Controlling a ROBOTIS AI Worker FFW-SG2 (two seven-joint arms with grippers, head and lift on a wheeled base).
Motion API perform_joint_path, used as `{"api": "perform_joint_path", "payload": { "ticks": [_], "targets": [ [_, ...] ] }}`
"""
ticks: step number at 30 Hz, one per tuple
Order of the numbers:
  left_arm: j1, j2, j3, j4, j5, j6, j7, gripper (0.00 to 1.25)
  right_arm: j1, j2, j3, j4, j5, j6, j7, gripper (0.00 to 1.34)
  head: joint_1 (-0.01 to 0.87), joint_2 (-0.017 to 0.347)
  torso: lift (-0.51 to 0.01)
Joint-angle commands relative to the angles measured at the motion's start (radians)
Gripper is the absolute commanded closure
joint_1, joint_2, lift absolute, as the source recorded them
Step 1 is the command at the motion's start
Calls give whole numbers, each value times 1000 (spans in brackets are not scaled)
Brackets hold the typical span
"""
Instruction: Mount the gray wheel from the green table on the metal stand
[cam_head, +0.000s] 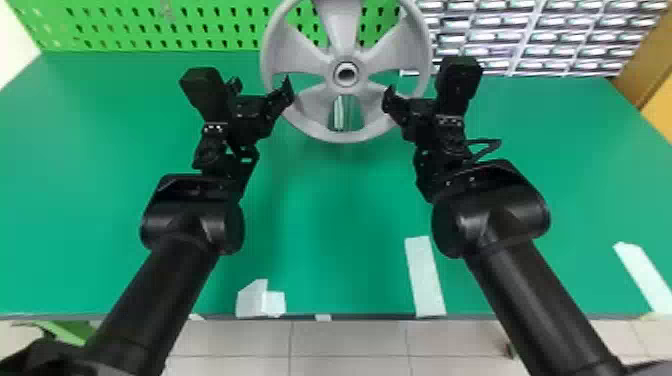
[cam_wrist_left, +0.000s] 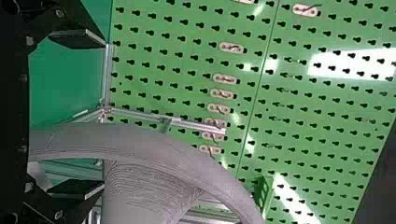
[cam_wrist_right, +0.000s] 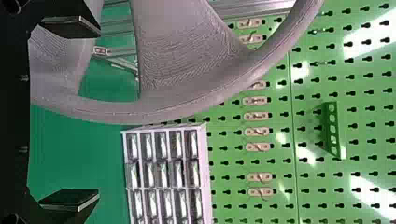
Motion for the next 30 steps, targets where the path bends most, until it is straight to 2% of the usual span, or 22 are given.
{"api": "perform_joint_path", "payload": {
  "ticks": [1, 14, 21, 30],
  "targets": [
    [34, 7, 10, -48, -3, 18, 0, 213, 20, -6, 2, -23, -2, -2, 4, 96, 867, 52, -100],
    [127, 28, 25, -183, -29, 72, 0, 216, 77, -18, -1, -92, 15, -24, 19, 94, 867, 52, -100],
    [200, 39, 46, -275, -53, 114, 0, 219, 129, -31, -13, -125, 35, -70, 86, 94, 867, 52, -100],
    [298, 48, 106, -399, -98, 172, -2, 219, 167, -29, -36, -126, 67, -133, 169, 94, 867, 52, -100]
  ]
}}
